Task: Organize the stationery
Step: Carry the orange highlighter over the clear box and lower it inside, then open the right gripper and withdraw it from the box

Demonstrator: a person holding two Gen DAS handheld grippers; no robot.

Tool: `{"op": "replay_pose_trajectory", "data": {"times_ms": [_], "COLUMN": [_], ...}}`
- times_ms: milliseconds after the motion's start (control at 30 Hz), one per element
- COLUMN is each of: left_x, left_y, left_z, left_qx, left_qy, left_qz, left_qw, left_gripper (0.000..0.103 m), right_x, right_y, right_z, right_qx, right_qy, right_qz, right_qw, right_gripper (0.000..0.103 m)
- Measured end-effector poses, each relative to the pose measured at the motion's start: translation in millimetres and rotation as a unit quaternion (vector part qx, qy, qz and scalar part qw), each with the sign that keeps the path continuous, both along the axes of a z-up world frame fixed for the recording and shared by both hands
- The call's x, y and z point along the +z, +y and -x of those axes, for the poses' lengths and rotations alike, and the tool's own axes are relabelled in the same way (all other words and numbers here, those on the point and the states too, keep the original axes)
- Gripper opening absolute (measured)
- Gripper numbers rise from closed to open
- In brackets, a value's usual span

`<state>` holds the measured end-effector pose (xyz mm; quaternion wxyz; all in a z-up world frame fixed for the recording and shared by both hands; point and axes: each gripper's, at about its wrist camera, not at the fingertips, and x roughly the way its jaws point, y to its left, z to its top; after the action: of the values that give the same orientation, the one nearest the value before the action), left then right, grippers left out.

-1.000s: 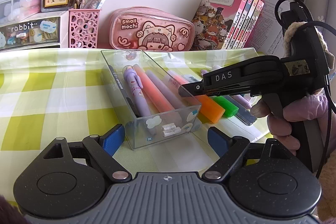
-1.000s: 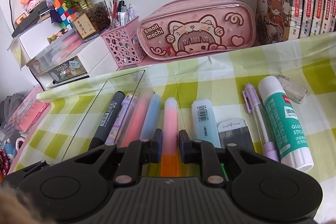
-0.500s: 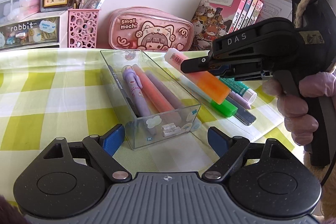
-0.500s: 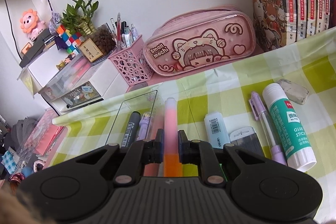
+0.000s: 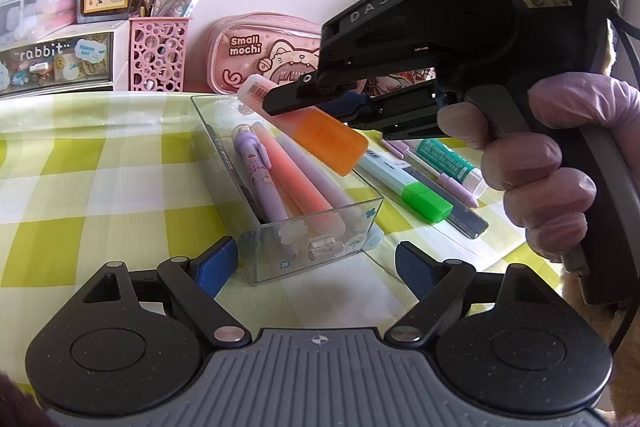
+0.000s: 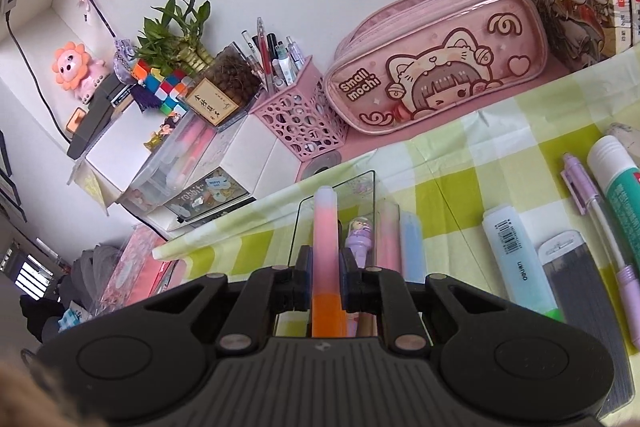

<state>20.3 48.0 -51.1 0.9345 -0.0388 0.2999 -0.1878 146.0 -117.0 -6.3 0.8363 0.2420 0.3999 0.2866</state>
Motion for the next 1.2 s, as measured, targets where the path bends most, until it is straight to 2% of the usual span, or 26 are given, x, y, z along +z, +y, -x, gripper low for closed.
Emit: {"op": "replay_pose_trajectory", "data": {"times_ms": [367,467,967,1200], "left_x": [0.0,0.0,0.1,0.1], "left_y": [0.6,0.7,0.9,0.4], "left_z": [-0.2,-0.2,-0.3,-0.2], "left_qx": [0.0,0.0,0.0,0.0], "left_qy": [0.0,0.0,0.0,0.0], "left_qz": [0.0,0.0,0.0,0.0], "left_qw": [1.0,1.0,1.0,1.0], "left_gripper": [0.083,0.083,0.083,0.083], "right_x": [-11.7,-14.1,-5.0,4.8], "right_y": [16.8,19.5,10.9,-2.3], "right_z": [-19.8,-20.4,-9.2,5.2], "right_qx": [-0.017,-0.012,-0.009,-0.018], "right_qy": [0.048,0.055,0.031,-0.002], "right_qz": [0.006,0.003,0.005,0.028], "right_qw": [0.999,0.998,0.999,0.999], "right_gripper": [0.033,0.036,0.037,0.047]}}
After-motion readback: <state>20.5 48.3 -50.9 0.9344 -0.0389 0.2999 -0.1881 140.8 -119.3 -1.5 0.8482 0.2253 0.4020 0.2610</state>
